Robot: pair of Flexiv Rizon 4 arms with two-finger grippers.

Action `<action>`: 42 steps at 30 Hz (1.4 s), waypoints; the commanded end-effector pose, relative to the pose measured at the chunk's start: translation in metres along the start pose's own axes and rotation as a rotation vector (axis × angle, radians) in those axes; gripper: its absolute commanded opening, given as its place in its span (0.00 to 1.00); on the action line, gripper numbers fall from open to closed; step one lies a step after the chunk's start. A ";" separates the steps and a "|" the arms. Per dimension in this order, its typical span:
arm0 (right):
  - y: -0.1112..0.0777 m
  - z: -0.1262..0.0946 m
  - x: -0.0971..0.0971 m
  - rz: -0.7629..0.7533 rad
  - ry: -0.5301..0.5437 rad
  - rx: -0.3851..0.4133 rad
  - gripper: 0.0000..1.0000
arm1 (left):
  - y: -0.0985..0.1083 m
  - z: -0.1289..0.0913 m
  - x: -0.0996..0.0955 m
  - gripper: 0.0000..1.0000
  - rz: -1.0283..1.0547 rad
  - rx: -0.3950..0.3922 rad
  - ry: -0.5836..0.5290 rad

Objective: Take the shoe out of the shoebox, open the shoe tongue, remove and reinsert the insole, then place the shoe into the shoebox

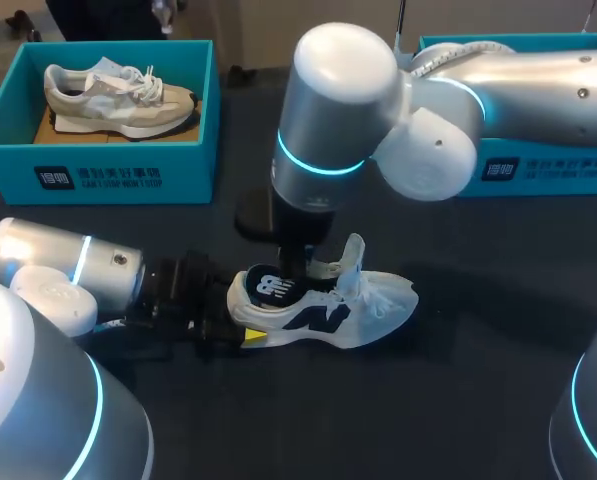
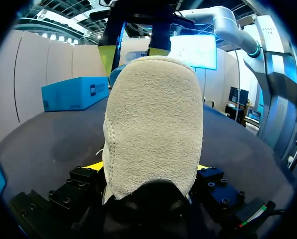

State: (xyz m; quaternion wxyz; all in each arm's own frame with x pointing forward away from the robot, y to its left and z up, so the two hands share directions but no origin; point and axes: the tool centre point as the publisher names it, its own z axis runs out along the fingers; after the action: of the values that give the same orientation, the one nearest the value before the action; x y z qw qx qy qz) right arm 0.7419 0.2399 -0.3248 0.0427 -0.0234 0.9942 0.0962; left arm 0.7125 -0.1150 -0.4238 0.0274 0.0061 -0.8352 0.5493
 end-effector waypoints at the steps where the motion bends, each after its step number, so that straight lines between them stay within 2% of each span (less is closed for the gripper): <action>1: 0.002 0.009 -0.006 -0.023 0.036 -0.015 0.39 | 0.000 0.000 0.001 0.00 0.000 -0.001 -0.001; 5: 0.003 0.011 -0.008 -0.056 0.068 -0.024 0.38 | 0.000 0.000 0.001 0.00 0.000 -0.001 -0.001; 8: 0.003 0.012 -0.010 -0.078 0.095 -0.032 0.40 | 0.000 0.000 0.001 0.00 0.000 -0.001 -0.001; 18: 0.003 0.021 -0.011 -0.104 0.139 -0.038 0.35 | 0.000 0.000 0.001 0.00 0.000 -0.001 -0.001; 21: 0.002 0.023 -0.008 -0.108 0.152 -0.042 0.28 | 0.000 0.000 0.001 0.00 0.000 -0.001 -0.001; 24: 0.003 0.023 -0.006 -0.108 0.157 -0.044 0.12 | 0.000 0.000 0.001 0.00 0.000 -0.001 -0.001; 27: 0.004 0.024 -0.006 -0.111 0.162 -0.047 0.00 | 0.000 0.000 0.001 0.00 0.000 -0.001 -0.001; 42: 0.010 0.003 -0.013 -0.161 0.165 -0.066 0.00 | 0.000 0.000 0.001 0.00 0.000 -0.001 -0.001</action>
State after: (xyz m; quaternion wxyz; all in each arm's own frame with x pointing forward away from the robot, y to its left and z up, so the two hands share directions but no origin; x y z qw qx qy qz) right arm 0.7537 0.2535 -0.3313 -0.0307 -0.1098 0.9859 0.1225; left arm 0.7127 -0.1147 -0.4237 0.0273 0.0061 -0.8352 0.5493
